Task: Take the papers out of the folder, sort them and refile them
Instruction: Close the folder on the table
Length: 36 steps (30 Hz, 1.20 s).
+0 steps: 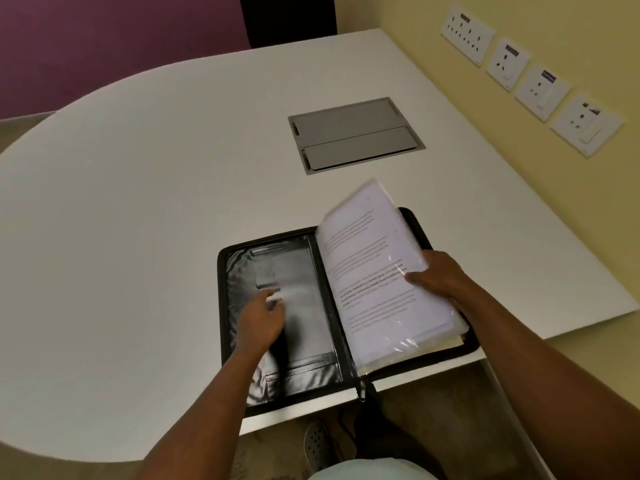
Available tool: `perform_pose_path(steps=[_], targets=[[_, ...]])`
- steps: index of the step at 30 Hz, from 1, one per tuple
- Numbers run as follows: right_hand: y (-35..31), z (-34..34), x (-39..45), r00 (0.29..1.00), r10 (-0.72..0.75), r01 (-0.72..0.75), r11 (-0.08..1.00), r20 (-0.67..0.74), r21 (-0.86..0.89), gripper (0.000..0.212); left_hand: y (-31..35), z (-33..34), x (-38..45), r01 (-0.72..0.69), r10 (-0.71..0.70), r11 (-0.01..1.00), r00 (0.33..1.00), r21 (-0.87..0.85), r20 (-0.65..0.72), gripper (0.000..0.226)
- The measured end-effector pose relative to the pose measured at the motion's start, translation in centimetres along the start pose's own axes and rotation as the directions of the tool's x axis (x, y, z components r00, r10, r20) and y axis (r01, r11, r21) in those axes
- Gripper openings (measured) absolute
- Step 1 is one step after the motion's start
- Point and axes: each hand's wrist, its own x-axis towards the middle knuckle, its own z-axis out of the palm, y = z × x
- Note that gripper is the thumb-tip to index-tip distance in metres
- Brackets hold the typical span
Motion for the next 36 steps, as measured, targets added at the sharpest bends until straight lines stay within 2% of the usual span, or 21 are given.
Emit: perform_pose_path(steps=[4,7,10,12,16,19,21,22,24,25,29,31,33,36], targets=[[3.9,-0.4,1.7,0.996,0.090,-0.091,0.995,0.021,0.034,0.050,-4.1,-0.6,0.5,0.156,-0.142,0.949,0.987,0.274,-0.073,0.040],[5.5,0.2,2.5,0.990,0.139,-0.139,0.990,-0.015,0.023,0.053,-5.4,-0.9,0.2,0.322,-0.298,0.885,0.947,0.336,-0.122,0.056],[6.6,0.9,3.1,0.987,0.116,-0.126,0.988,-0.115,-0.085,0.042,-6.4,-0.7,0.2,0.434,-0.411,0.864,0.901,0.256,-0.139,0.064],[7.4,1.3,3.3,0.979,0.078,-0.106,0.984,-0.189,-0.140,0.039,-6.6,-0.6,0.3,0.459,-0.435,0.865,0.887,0.204,-0.152,0.065],[9.0,2.4,3.8,0.969,0.046,-0.113,0.955,-0.242,-0.273,0.061,-6.4,-1.0,0.9,0.520,-0.500,0.847,0.850,0.109,-0.165,0.063],[10.1,3.0,4.4,0.976,0.099,-0.140,0.967,-0.193,-0.211,0.074,-6.8,-1.3,1.3,0.546,-0.542,0.838,0.827,-0.019,-0.149,0.053],[10.5,3.4,4.3,0.977,0.098,-0.139,0.966,-0.189,-0.218,0.076,-7.9,-1.4,1.8,0.541,-0.553,0.833,0.820,-0.118,-0.147,0.043],[10.5,3.7,4.1,0.974,0.076,-0.135,0.952,-0.213,-0.275,0.076,-7.6,-1.7,1.6,0.539,-0.559,0.828,0.814,-0.152,-0.158,0.039],[9.9,4.4,3.4,0.962,-0.032,-0.080,0.916,-0.270,-0.394,0.074,-6.5,-2.3,0.9,0.504,-0.547,0.830,0.820,-0.238,-0.169,0.024],[9.2,4.9,2.9,0.958,-0.096,-0.018,0.919,-0.269,-0.394,0.072,-5.6,-2.7,0.3,0.484,-0.538,0.831,0.824,-0.275,-0.177,0.015],[4.2,8.9,-0.7,0.972,-0.234,0.228,0.960,-0.013,-0.163,0.063,-2.3,-3.6,-1.6,0.368,-0.473,0.860,0.834,-0.355,-0.282,0.019],[1.4,10.9,-3.1,0.925,-0.360,0.374,0.916,0.120,-0.142,0.064,-0.9,-3.8,-2.4,0.295,-0.419,0.882,0.847,-0.366,-0.326,0.017],[-1.3,12.7,-5.5,0.847,-0.481,0.519,0.841,0.226,-0.153,0.066,0.4,-4.2,-3.0,0.200,-0.333,0.914,0.867,-0.353,-0.371,0.018],[-4.7,14.0,-8.8,0.756,-0.590,0.637,0.762,0.284,-0.113,0.069,3.1,-4.9,-3.9,0.055,-0.186,0.952,0.884,-0.300,-0.428,0.023]])
